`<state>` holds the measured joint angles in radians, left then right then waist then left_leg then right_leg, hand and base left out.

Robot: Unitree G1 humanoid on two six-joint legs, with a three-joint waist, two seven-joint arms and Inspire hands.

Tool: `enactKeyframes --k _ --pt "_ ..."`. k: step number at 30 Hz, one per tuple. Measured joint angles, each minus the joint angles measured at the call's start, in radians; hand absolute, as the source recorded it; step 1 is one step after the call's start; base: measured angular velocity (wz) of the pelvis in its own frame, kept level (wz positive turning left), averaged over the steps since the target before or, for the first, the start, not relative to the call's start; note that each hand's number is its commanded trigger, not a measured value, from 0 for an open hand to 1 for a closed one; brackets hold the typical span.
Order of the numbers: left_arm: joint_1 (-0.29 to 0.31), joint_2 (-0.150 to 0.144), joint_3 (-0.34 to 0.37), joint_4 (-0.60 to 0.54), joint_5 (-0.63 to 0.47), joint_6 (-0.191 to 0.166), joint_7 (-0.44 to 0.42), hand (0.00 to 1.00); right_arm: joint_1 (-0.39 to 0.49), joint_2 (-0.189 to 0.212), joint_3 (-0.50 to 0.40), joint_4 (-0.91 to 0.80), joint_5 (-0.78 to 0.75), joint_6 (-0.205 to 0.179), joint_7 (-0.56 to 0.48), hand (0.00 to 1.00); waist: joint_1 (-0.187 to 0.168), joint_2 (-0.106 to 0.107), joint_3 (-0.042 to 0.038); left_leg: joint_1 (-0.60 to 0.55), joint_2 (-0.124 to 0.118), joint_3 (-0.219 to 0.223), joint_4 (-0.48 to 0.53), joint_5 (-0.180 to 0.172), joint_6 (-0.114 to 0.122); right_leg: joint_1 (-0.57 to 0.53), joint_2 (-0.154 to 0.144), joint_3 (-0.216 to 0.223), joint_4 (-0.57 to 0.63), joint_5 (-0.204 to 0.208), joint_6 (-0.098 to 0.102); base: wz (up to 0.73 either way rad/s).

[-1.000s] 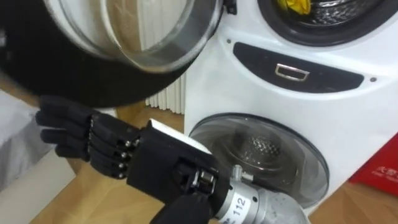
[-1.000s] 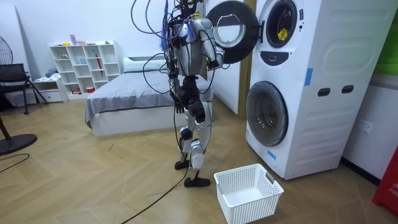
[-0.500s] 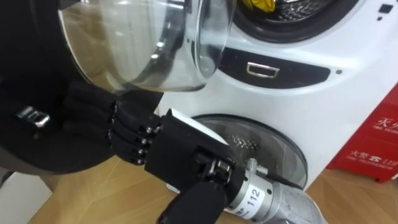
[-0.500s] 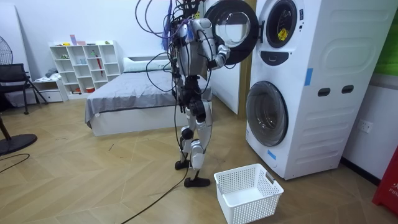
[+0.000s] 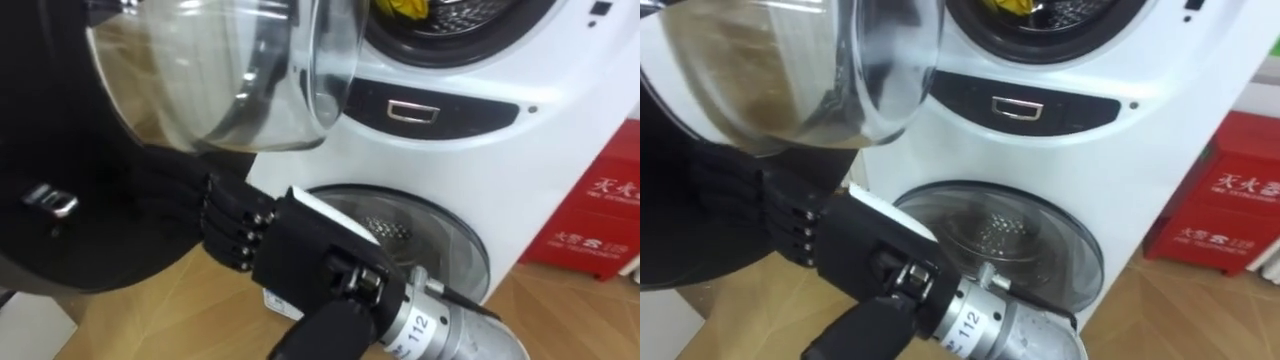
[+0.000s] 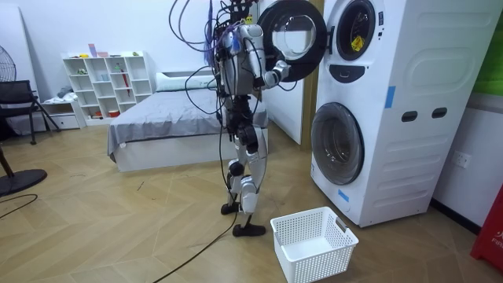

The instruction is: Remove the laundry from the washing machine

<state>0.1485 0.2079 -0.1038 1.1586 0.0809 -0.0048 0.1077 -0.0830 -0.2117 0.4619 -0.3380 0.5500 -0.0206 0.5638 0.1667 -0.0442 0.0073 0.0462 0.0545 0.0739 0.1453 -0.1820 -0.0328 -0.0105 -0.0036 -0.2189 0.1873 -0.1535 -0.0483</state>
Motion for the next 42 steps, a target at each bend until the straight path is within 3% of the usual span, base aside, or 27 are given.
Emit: enactKeyframes --k 10,21,26,32,37,40,42 --pt "-0.021 -0.003 0.0 -0.007 0.001 -0.001 0.0 0.0 0.02 0.017 -0.052 -0.031 -0.048 0.001 0.004 0.0 0.009 -0.005 -0.0049 0.003 0.0 0.004 0.003 0.0 0.0 0.001 -0.005 0.007 -0.001 0.0 0.0 -0.02" --pt "-0.035 0.001 -0.021 -0.013 0.001 0.011 -0.002 0.0 -0.075 0.044 0.009 0.01 -0.046 0.002 -0.023 0.0 0.078 -0.01 0.0005 0.001 0.001 0.005 0.002 0.0 0.0 -0.002 -0.004 0.006 -0.002 0.0 0.0 0.0" --pt "-0.037 0.002 -0.021 -0.015 0.001 0.013 -0.002 0.0 -0.098 0.055 0.03 0.044 -0.058 0.027 -0.029 0.0 0.091 -0.016 0.0021 -0.002 0.001 0.005 0.001 0.0 0.0 -0.003 -0.005 0.003 -0.003 0.0 0.0 0.0" --pt "-0.041 0.001 -0.021 -0.019 -0.002 0.028 -0.005 0.0 -0.094 0.049 0.027 0.087 -0.055 0.028 -0.054 0.0 0.076 -0.018 0.0022 0.002 0.0 0.002 0.001 0.0 0.0 0.003 -0.006 -0.001 -0.003 0.0 0.0 0.01" --pt "-0.038 0.003 -0.028 -0.023 -0.001 0.028 -0.002 0.0 -0.069 0.028 0.024 0.103 -0.089 0.039 -0.089 0.0 0.03 -0.018 0.0034 -0.005 0.0 -0.005 0.005 0.0 0.0 0.004 -0.004 -0.005 -0.019 0.004 0.003 0.04" --pt "-0.038 0.002 -0.028 -0.022 -0.008 0.028 0.0 0.0 0.028 0.009 0.015 0.151 -0.129 0.034 -0.094 0.0 0.02 -0.013 0.0058 0.002 -0.004 -0.003 0.005 0.0 0.0 0.014 -0.001 -0.002 -0.02 0.004 0.004 0.0" --pt "-0.041 -0.001 -0.028 -0.022 -0.009 0.027 0.0 0.0 0.073 -0.031 0.014 0.182 -0.169 0.04 -0.092 0.0 0.002 -0.005 0.011 -0.003 -0.005 -0.003 0.005 -0.002 0.003 0.004 -0.001 0.001 -0.019 0.005 0.006 -0.05"
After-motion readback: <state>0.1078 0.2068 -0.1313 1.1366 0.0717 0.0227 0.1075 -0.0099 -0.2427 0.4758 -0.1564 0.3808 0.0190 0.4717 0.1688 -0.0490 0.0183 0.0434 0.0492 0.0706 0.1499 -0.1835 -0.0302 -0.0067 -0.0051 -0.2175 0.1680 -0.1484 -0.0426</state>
